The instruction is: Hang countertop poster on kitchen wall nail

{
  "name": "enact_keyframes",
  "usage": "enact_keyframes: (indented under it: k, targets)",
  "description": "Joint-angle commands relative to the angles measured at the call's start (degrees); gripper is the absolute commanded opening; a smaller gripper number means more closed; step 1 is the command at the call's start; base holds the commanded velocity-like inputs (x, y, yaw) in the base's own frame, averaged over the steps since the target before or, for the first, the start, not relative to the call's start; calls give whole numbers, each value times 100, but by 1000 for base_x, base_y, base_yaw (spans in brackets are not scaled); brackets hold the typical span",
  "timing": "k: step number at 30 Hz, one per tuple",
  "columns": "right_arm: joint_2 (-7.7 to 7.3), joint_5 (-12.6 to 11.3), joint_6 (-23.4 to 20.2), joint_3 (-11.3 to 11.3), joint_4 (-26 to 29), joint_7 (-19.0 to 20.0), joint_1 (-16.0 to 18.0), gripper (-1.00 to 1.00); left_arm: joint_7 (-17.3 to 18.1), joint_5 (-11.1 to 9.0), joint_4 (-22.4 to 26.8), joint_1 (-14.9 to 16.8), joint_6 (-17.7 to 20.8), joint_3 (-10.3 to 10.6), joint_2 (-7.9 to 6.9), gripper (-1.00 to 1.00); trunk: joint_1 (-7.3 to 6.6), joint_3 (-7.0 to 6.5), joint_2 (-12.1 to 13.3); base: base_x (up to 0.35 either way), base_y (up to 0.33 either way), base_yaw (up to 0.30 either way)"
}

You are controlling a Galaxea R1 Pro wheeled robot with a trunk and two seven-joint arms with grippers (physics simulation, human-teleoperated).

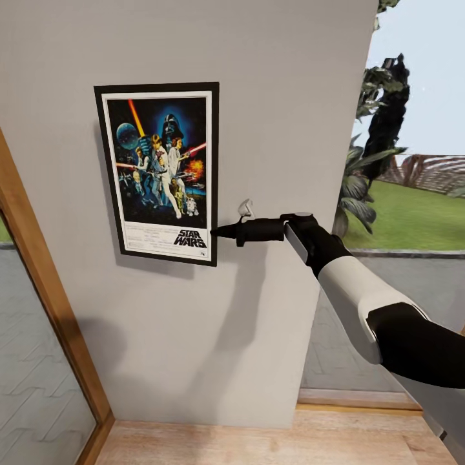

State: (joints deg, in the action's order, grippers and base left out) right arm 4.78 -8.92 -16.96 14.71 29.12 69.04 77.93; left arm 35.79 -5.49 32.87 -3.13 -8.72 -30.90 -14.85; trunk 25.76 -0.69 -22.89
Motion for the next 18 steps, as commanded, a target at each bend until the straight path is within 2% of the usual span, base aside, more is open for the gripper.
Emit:
enact_keyframes:
  k: [1, 9, 18]
  targets:
    - [-3, -66, -79, 23, -3, 13, 3, -100, 30, -40, 1, -3, 7, -3, 0, 100, 2, 1, -3, 21, 0, 0]
    - [-3, -66, -79, 15, -12, 13, 3, -100, 29, -40, 1, -3, 11, -3, 0, 100, 2, 1, -3, 42, 31, 0]
    - [28, -67, -79, 16, -12, -24, 3, -100, 29, -40, 1, -3, 11, -3, -74, 100, 2, 1, -3, 7, 6, 0]
